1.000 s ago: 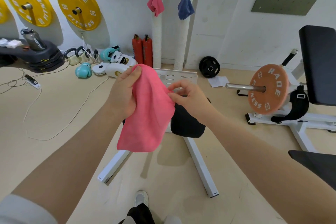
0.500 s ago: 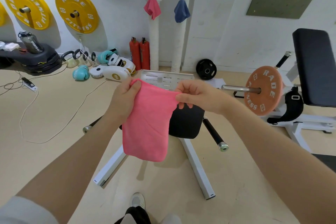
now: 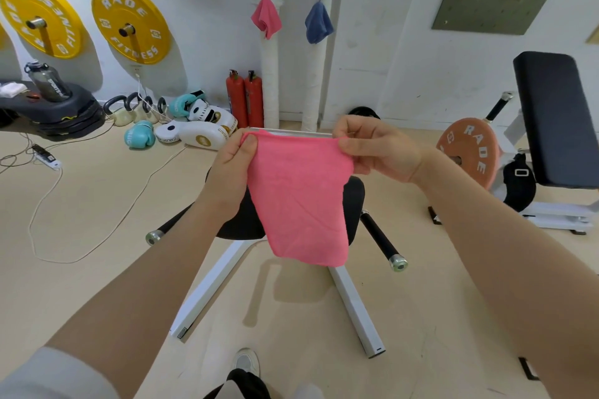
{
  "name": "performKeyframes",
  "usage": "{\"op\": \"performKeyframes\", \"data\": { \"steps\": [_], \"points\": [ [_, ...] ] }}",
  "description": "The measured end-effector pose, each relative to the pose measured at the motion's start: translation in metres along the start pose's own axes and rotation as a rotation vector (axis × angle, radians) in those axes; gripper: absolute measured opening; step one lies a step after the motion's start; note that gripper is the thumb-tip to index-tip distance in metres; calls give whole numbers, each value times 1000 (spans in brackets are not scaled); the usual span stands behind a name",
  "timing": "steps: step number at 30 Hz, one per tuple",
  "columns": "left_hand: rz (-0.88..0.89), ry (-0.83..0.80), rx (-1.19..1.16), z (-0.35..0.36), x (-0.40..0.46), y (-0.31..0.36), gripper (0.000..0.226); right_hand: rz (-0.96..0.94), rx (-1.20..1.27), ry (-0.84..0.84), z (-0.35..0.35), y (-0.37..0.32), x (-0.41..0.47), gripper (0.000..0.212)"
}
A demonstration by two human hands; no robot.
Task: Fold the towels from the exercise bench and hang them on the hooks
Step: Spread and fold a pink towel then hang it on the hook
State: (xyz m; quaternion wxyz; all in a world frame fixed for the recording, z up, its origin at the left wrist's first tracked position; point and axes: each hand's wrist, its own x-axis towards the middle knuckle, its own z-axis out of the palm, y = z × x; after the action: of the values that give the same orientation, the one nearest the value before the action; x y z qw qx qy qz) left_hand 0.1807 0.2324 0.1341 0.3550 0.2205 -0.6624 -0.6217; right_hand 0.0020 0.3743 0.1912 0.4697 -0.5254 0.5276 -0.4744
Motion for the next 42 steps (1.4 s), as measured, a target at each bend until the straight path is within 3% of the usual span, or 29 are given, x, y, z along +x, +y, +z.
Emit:
{"op": "performKeyframes", "data": {
  "steps": [2, 5, 6, 10, 12, 14, 18, 23, 26, 28, 31, 37, 39, 42],
  "points": [
    [-16, -39, -3, 0, -2, -2, 30, 53, -368, 40, -7, -6, 3, 25],
    [-27, -58, 18, 2, -6, 2, 26, -8, -799, 248, -6, -3, 11, 29],
    [-16, -48, 20, 1, -6, 4, 27, -53, -778, 319, -2, 0, 12, 29],
    [17, -29, -29, -11, -6, 10, 28, -157, -172, 464, 13, 14, 12, 28],
    [21, -15, -57, -16, -7, 13, 26, -173, 4, 494, 18, 20, 16, 22],
    [40, 26, -46, -19, -9, 18, 22, -190, -120, 495, 21, 21, 20, 22],
    [55, 144, 48, -28, -10, 26, 15, -246, -682, 415, 21, 18, 34, 8],
    [82, 206, 132, -55, -11, 28, 19, -263, -801, 374, 32, 14, 58, 4],
    [98, 247, 139, -77, -12, 25, 24, -152, -595, 299, 50, 9, 81, 15],
    [100, 291, 117, -93, -9, 27, 32, -89, -250, 237, 65, 7, 99, 19],
    [19, 293, -114, -126, 3, 29, 55, -94, 193, 241, 84, 7, 132, 25],
    [-357, -44, -384, -216, 32, 39, 14, -49, 504, 441, 146, 16, 218, 38],
    [-394, -124, -445, -250, 43, 41, 19, 10, 608, 393, 171, 21, 245, 56],
    [-419, -118, -433, -306, 58, 45, 16, 89, 604, 189, 207, 36, 285, 83]
  ]
}}
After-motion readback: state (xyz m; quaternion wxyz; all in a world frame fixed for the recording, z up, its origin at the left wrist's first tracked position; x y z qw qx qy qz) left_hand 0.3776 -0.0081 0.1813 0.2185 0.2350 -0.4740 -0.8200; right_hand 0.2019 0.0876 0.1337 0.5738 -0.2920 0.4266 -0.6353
